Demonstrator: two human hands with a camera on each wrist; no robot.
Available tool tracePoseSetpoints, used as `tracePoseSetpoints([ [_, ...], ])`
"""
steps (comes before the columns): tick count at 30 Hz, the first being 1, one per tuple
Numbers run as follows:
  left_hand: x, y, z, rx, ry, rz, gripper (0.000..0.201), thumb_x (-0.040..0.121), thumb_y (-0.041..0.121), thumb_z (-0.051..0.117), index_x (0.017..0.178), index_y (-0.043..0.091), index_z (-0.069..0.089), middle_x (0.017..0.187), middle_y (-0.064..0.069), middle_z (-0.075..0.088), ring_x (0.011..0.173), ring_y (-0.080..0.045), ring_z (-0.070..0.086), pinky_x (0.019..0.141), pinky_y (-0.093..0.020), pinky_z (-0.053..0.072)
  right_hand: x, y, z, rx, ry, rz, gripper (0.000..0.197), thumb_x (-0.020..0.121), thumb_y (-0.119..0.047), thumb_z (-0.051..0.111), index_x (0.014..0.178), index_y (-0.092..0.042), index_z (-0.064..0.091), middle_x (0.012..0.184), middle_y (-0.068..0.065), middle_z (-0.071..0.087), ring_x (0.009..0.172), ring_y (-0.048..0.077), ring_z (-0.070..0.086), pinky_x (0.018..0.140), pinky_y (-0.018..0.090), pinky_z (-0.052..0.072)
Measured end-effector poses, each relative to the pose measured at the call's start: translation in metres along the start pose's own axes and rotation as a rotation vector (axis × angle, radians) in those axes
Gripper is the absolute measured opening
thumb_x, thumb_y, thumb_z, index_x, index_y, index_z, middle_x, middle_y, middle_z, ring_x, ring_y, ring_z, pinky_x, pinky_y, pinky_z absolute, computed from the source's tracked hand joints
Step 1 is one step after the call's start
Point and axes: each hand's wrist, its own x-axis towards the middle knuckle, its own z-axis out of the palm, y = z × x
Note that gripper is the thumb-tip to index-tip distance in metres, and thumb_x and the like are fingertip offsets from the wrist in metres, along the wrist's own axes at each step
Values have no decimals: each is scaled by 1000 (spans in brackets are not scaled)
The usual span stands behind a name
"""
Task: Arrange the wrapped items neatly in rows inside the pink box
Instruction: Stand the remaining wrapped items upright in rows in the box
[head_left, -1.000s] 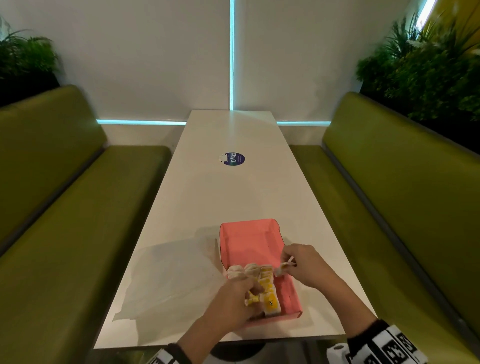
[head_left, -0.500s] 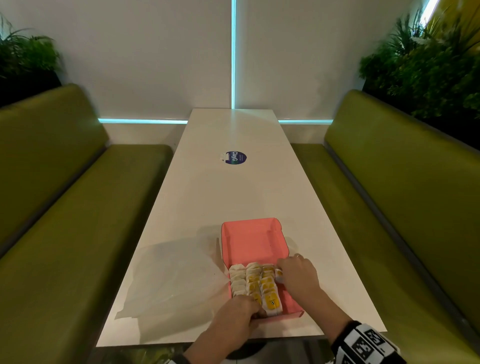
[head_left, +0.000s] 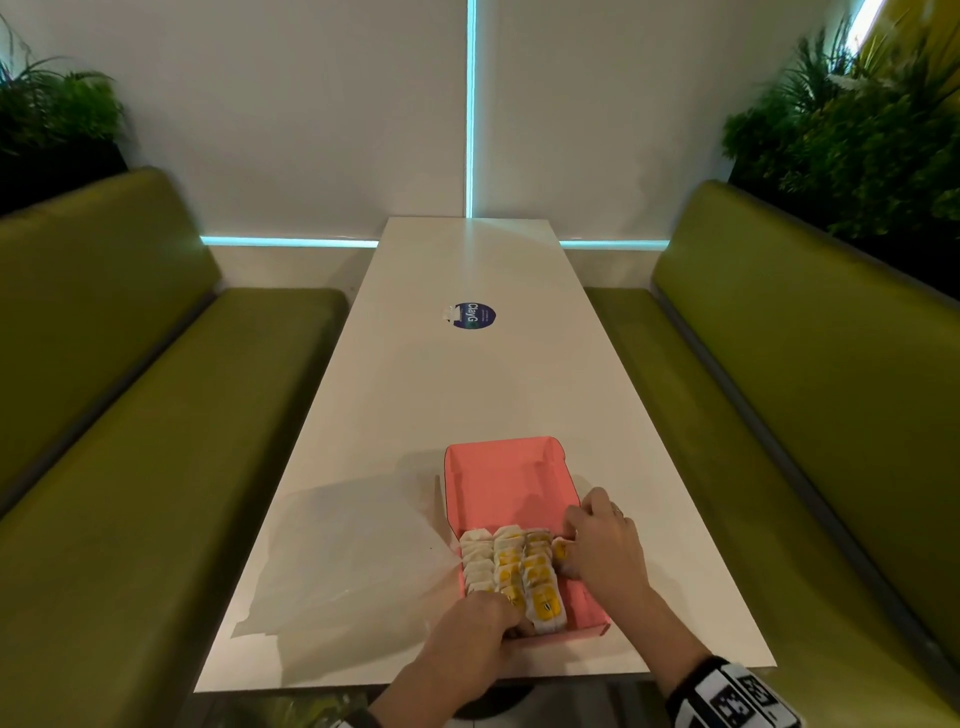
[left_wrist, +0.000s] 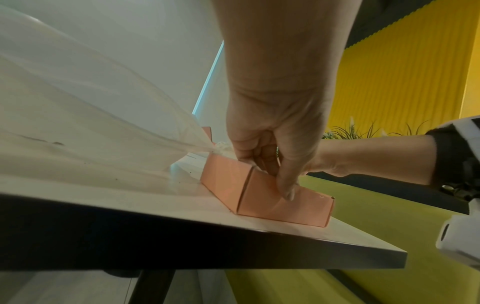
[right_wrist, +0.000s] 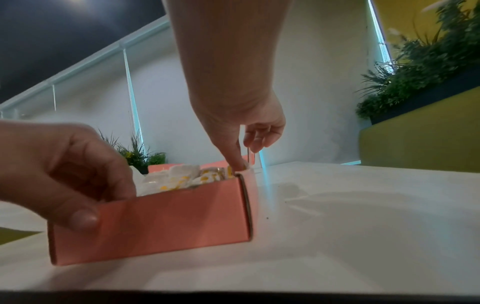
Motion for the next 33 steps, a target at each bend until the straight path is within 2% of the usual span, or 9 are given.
tracePoseSetpoints([
  [5, 0, -2, 3, -10, -18, -29, 28, 89, 16, 57, 113, 27, 67, 119, 6, 64, 110, -14, 57, 98, -19, 42, 3, 4, 1, 36, 54, -49, 42, 32, -2, 91, 55, -15, 59, 69, 2, 52, 44, 5, 28, 40, 20, 40],
  [8, 0, -3, 2, -32, -8, -17, 29, 89, 13, 57, 111, 27, 68, 117, 7, 65, 107, -13, 58, 95, -18, 43, 1, 7, 1, 118, 48, -4, 49, 29, -4, 93, 63, -14, 59, 74, 3, 53, 43, 7, 32, 40, 20, 41],
  [10, -1, -4, 1, -35, 2, -11, 29, 88, 12, 56, 111, 25, 69, 116, 6, 66, 106, -13, 58, 93, -16, 42, -3, 5, -1, 155, 50, 30, 44, 37, -4, 92, 65, -15, 59, 80, 4, 53, 44, 11, 43, 44, 24, 45],
  [12, -1, -3, 0, -34, 9, -4, 29, 89, 11, 55, 112, 23, 68, 116, 5, 66, 106, -14, 59, 92, -15, 41, -8, 3, -8, 162, 28, 73, 25, 60, -8, 85, 74, -15, 64, 96, 5, 55, 58, 17, 56, 58, 29, 50],
  [14, -2, -2, 0, -18, 14, -2, 29, 90, 12, 54, 114, 22, 67, 117, 4, 65, 107, -14, 58, 94, -14, 40, -14, 1, -10, 107, -52, 111, 9, 85, -22, 64, 93, -18, 67, 124, 4, 47, 95, 19, 59, 84, 31, 47],
  [17, -3, -1, -1, -12, 21, 4, 29, 91, 13, 53, 115, 22, 67, 117, 3, 65, 108, -14, 58, 94, -14, 39, -22, 0, 1, 4, -224, 118, 24, 96, -31, 42, 108, -24, 62, 144, -1, 28, 124, 19, 42, 101, 34, 38],
  [24, -3, 2, -2, 21, 23, 32, 27, 91, 15, 55, 115, 20, 66, 119, 2, 64, 110, -16, 56, 87, -10, 33, -22, -1, 13, 46, -314, 153, 30, 96, -23, 39, 124, -18, 47, 136, 7, 31, 117, 23, 45, 95, 31, 45],
  [30, -8, 2, -6, -39, 69, 41, 37, 88, 17, 58, 125, 24, 59, 129, 6, 55, 119, -13, 49, 101, -17, 34, -21, -2, 0, 81, -300, 143, 26, 95, -22, 41, 118, -18, 51, 140, 6, 28, 121, 22, 42, 95, 28, 45],
  [33, -17, -10, -14, -119, 165, 29, 34, 82, 21, 67, 115, 27, 62, 114, 15, 54, 102, -7, 49, 93, -17, 40, -23, -11, -20, 71, -190, 161, 24, 96, -24, 39, 114, -18, 54, 132, 3, 34, 116, 18, 44, 92, 25, 45],
])
